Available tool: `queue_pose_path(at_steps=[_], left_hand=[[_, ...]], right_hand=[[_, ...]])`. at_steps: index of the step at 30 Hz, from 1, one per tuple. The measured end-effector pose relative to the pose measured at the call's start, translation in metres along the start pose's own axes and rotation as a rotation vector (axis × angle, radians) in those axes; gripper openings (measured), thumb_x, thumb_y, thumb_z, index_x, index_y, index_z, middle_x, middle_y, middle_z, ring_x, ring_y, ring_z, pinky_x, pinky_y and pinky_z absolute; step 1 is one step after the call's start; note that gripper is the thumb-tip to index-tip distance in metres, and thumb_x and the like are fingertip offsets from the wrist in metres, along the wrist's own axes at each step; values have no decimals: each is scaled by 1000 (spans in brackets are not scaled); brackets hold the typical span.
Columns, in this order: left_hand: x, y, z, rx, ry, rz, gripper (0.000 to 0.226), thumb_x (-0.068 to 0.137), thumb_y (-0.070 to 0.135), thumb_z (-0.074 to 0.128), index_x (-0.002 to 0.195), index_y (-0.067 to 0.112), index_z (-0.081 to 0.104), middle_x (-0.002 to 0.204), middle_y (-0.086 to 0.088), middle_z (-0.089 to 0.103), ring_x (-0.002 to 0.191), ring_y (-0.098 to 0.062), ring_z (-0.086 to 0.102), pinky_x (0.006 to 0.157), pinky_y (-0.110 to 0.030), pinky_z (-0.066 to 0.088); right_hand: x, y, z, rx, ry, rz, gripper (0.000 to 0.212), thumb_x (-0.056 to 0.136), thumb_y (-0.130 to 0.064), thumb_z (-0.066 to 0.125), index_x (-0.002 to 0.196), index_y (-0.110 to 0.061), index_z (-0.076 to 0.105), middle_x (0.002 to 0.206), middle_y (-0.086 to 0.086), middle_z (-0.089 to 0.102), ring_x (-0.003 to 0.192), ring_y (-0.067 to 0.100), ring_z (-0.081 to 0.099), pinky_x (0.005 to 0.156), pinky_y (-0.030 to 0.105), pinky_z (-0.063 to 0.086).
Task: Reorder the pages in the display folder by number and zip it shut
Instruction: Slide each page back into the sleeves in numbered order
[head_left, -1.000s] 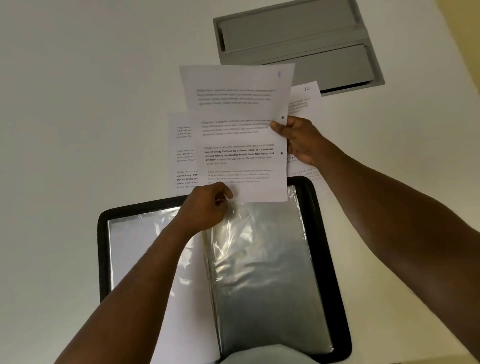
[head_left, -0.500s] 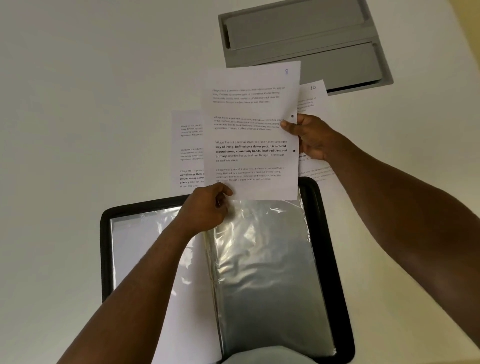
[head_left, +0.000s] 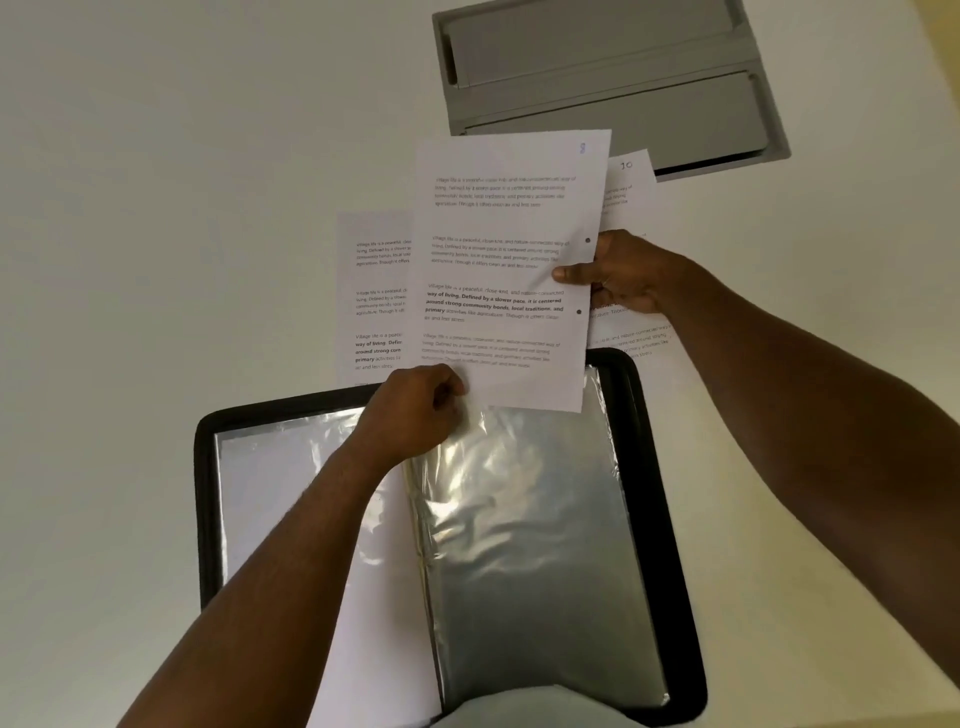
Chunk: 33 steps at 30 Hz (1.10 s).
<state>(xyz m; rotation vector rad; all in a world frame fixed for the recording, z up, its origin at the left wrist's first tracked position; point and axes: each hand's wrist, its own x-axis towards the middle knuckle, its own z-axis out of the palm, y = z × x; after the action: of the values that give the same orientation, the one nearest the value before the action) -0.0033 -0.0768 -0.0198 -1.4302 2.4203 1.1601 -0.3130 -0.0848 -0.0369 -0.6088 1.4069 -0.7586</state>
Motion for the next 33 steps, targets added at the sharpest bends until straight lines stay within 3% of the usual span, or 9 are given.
queue_pose_path(at_steps=[5,9,12,17,20,23,25,29,33], left_hand=[[-3,-6,-8,-58,-11,-28,28,77,17,76,101,23,60,80,7,65,74,-12,63,71,-25,50],[-6,-14,-12,-53,-3,-63,33,79,5,67,107,21,57,82,4,64,76,-15,63,74,-32,53],[-7,-17,-13,-95,18,-79,35,79,1,65,106,21,56,88,2,65,79,-17,64,74,-27,52],[-6,-15,-12,-163,38,-76,32,82,0,63,104,23,57,89,5,65,79,-15,64,70,-19,50],[-4,-15,-12,-171,30,-58,31,82,-1,62,103,21,56,89,3,66,81,-19,65,75,-29,54],[-3,-15,-11,-150,37,-53,29,83,0,61,103,19,56,88,1,65,80,-20,64,75,-32,53],[-3,-13,-11,-147,40,-51,29,83,-1,62,103,19,57,87,1,65,79,-21,63,74,-30,52],[-2,-13,-9,-124,58,-31,26,83,-1,61,104,15,63,89,-1,67,80,-21,63,74,-27,51],[-2,-13,-7,-110,31,-13,24,83,-4,60,101,11,68,93,-1,68,83,-16,63,71,-7,44]], right_hand=[[-1,-5,-11,10,-27,22,75,48,-29,83,119,-12,63,109,4,73,97,20,71,69,32,59],[1,-6,-13,-28,-59,59,75,47,-28,83,118,-14,63,109,4,72,96,20,71,70,32,60],[4,-7,-10,-55,-84,73,71,47,-27,83,114,-17,63,105,0,74,96,20,71,70,32,60],[11,-12,1,-138,-143,108,67,60,-20,80,123,-10,61,114,6,71,101,22,70,83,39,59],[13,-14,8,-207,-214,168,78,48,-26,83,121,-11,62,116,7,70,103,21,69,85,37,58],[11,-14,8,-306,-330,271,73,50,-23,84,120,-14,64,115,6,71,104,19,69,88,36,57],[8,-13,9,-369,-371,310,68,55,-27,84,119,-14,65,113,6,72,103,19,69,91,37,56],[4,-3,14,-343,-253,248,66,57,-34,82,118,-13,66,110,5,73,103,19,69,93,38,55],[-6,-2,15,-438,-388,329,66,57,-34,83,118,-18,65,111,1,73,105,17,68,92,33,55]])
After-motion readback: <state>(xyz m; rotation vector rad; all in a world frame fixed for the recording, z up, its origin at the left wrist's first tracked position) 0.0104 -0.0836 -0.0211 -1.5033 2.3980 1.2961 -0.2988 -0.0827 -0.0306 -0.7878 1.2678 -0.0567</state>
